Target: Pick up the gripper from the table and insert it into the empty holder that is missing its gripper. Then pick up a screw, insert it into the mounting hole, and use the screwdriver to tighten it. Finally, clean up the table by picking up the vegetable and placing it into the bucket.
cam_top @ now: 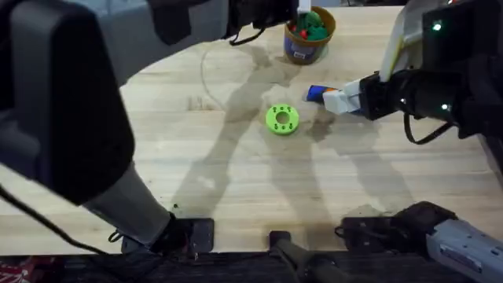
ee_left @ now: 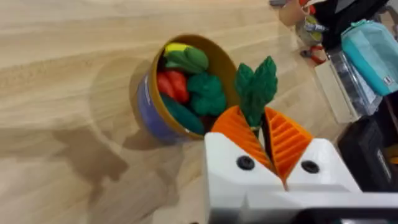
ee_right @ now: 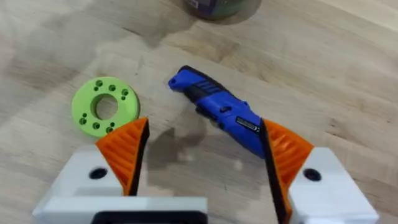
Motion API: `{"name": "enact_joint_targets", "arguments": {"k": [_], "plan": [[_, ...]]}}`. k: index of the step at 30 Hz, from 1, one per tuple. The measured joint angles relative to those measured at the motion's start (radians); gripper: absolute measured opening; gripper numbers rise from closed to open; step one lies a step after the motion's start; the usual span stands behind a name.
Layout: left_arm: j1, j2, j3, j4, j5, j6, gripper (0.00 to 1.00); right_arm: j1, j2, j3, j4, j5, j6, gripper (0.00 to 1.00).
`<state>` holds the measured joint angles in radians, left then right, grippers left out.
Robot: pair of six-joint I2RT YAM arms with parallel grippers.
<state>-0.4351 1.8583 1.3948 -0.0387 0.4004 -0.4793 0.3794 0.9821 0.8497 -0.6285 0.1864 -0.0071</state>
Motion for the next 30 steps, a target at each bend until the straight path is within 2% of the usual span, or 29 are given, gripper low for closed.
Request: {"name": "enact_joint_targets", "arguments": {"k": [12, 15, 16, 17, 18, 22, 24, 28, 30], "plan": [[0.000, 0.146, 0.018, 0.220, -0.038, -0.052, 0.025, 0.000, 0.000, 0.000, -0.001, 0.000, 0.000, 0.971], [0.000, 0.172, 0.018, 0.246, -0.047, -0.056, 0.025, 0.000, 0.000, 0.000, -0.001, 0.000, 0.000, 0.971], [0.000, 0.177, 0.018, 0.246, -0.050, -0.059, 0.052, 0.000, 0.000, 0.000, 0.000, 0.000, 0.000, 0.971], [0.000, 0.182, 0.018, 0.246, -0.051, -0.057, 0.152, 0.000, 0.000, 0.000, -0.001, 0.000, 0.000, 0.971], [0.000, 0.184, 0.018, 0.245, -0.052, -0.061, 0.295, 0.000, 0.000, 0.000, -0.001, 0.000, 0.000, 0.971], [0.000, 0.186, 0.018, 0.245, -0.054, -0.065, 0.913, 0.000, 0.000, 0.000, 0.000, 0.000, 0.000, 0.971], [0.000, 0.186, 0.018, 0.241, -0.053, -0.066, 0.978, 0.000, 0.000, 0.000, 0.000, 0.000, 0.000, 0.971], [0.000, 0.178, 0.018, 0.227, -0.054, -0.045, 0.984, 0.000, 0.016, 0.000, 0.000, 0.000, 0.000, 0.971], [0.000, 0.154, 0.018, 0.182, -0.053, -0.017, 0.984, 0.000, 0.033, 0.000, 0.000, 0.000, 0.000, 0.971]]}}
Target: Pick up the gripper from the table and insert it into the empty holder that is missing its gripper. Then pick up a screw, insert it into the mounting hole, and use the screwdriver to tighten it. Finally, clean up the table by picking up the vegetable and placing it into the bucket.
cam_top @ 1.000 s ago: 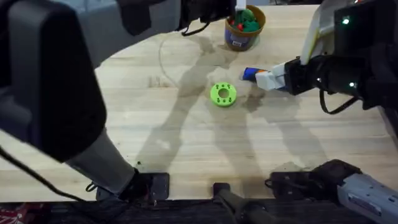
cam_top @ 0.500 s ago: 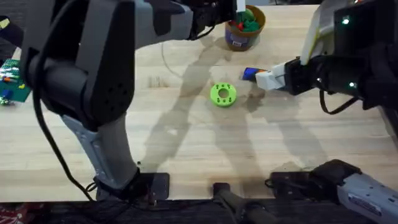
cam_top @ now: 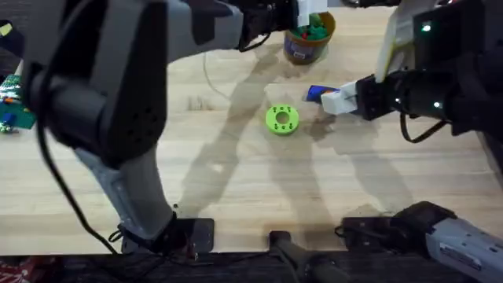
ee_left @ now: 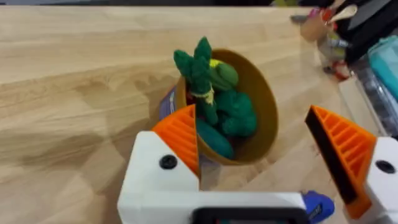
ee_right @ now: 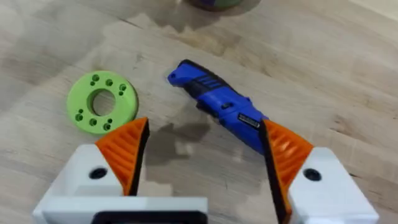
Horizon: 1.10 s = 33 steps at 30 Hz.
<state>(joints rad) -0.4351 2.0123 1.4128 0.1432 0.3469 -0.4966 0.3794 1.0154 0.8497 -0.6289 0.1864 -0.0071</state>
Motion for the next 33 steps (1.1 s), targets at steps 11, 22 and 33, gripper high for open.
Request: {"name": "enact_joint_targets", "arguments": {"k": [11, 22, 33], "plan": [[0.008, -0.392, 0.011, -0.684, -0.083, 0.270, 0.988, 0.000, -0.097, 0.000, 0.000, 0.000, 0.000, 0.971], [0.040, -0.728, 0.017, -1.288, -0.127, 0.446, 0.988, 0.000, -0.302, 0.000, -0.002, 0.000, 0.000, 0.971], [0.040, -0.770, 0.017, -1.393, -0.135, 0.474, 0.993, 0.000, -0.300, 0.000, -0.003, -0.043, 0.000, 0.971]]}}
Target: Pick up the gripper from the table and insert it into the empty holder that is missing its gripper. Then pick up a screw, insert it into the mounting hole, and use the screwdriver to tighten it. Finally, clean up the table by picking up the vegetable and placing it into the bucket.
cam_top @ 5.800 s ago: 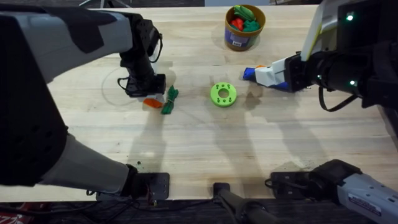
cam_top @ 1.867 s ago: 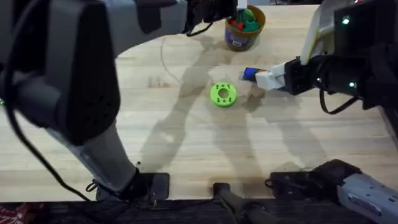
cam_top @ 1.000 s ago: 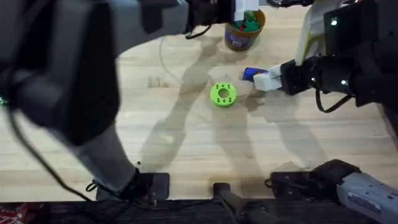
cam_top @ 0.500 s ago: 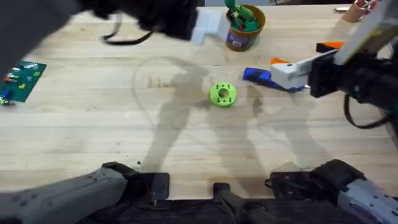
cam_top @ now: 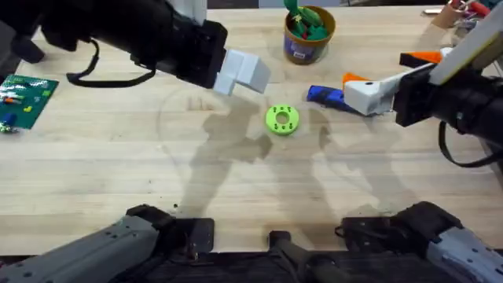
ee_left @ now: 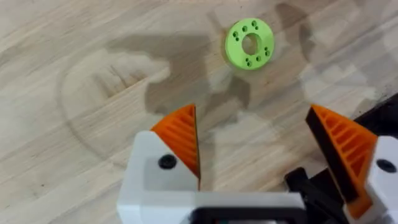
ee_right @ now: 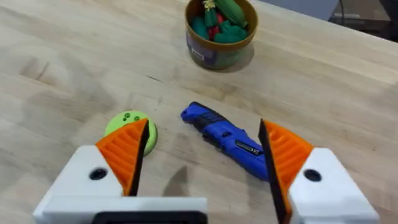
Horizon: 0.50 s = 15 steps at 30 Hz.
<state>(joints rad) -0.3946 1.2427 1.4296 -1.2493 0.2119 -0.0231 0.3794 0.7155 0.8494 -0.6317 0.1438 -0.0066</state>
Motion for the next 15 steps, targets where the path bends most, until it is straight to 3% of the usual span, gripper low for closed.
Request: {"name": "enact_joint_targets", "arguments": {"k": [15], "plan": [[0.000, 0.000, 0.000, -0.001, 0.000, 0.001, 0.995, 0.000, 0.008, 0.000, 0.001, -0.014, 0.000, 0.971]]}}
